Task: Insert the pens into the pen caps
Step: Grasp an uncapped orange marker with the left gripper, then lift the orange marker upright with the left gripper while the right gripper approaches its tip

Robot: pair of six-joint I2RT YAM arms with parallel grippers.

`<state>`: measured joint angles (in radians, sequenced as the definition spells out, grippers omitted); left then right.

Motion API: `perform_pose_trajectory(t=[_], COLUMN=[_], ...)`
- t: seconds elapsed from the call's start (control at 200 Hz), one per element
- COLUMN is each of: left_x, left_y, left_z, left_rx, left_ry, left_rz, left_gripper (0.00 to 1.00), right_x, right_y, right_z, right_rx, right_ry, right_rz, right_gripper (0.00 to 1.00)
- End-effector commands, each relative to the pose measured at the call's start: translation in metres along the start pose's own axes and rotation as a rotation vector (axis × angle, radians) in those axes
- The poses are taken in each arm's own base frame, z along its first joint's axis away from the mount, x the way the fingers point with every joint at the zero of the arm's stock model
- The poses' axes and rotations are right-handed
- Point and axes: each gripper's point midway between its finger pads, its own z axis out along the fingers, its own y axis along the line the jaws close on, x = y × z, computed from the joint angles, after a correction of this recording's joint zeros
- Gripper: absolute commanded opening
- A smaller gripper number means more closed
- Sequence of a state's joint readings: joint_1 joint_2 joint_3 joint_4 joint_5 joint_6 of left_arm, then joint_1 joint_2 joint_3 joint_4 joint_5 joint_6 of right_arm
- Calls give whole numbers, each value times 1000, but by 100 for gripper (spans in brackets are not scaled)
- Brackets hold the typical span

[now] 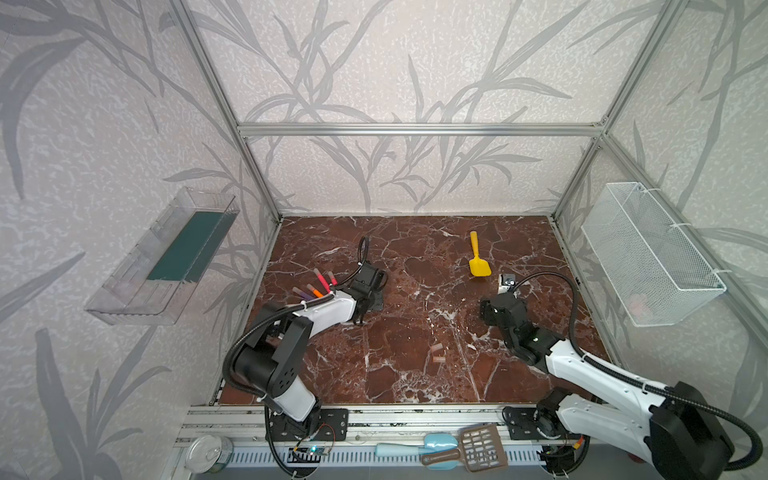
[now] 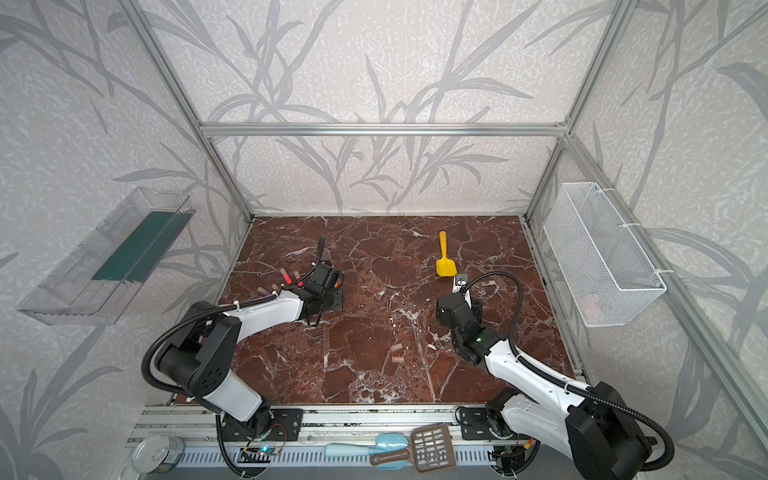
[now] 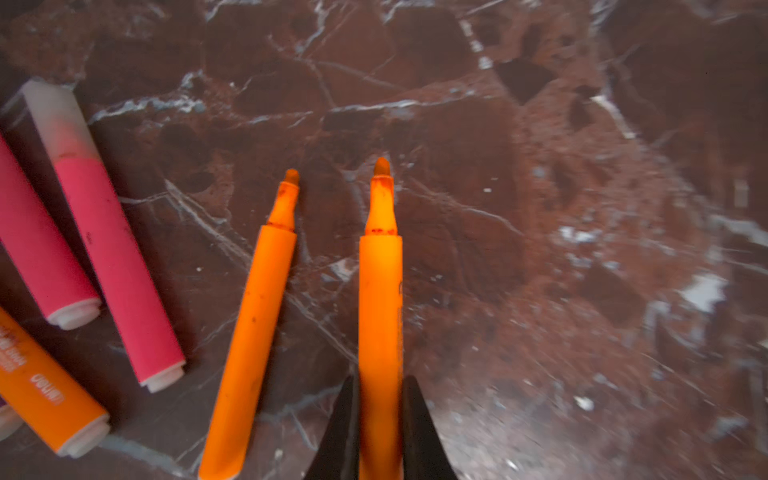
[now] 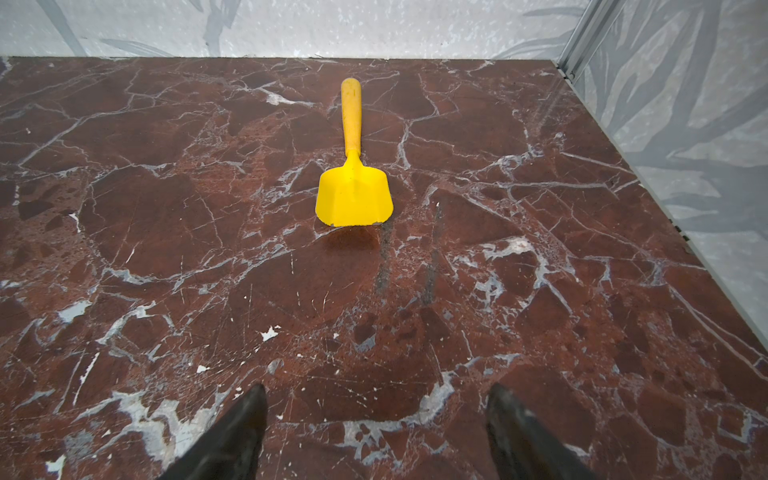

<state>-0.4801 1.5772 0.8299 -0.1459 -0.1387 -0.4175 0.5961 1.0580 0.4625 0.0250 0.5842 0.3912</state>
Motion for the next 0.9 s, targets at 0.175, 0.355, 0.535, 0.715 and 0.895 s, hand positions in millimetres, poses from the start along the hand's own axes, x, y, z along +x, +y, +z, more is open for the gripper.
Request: perform_pose_trajectory(t=[0.175,0.355,0.535,0.715,0.895], left_x=[-15,-5,7,24,41], left_y=[-77,-113,-130,-157,-183], left_z=[-74,-118,-132,-141,-154], left_rx=[357,581,664,754,825], left_ry=[-224,-342,-407,-414,-426], left_rz=[170,235,282,366,450], left_gripper=[0,0,0,0,0], right_x=[-9,-22,-30,-38,-36], right_y=[33,85,121,143,153], right_z=[-14,-43,-81,-106,-113], right_rx=[-210,-519,-718,-879,-915], right_ry=[30,10,-68,-88,-87], right_rz=[140,243,255,285,289], right_gripper=[79,76,78,79,80])
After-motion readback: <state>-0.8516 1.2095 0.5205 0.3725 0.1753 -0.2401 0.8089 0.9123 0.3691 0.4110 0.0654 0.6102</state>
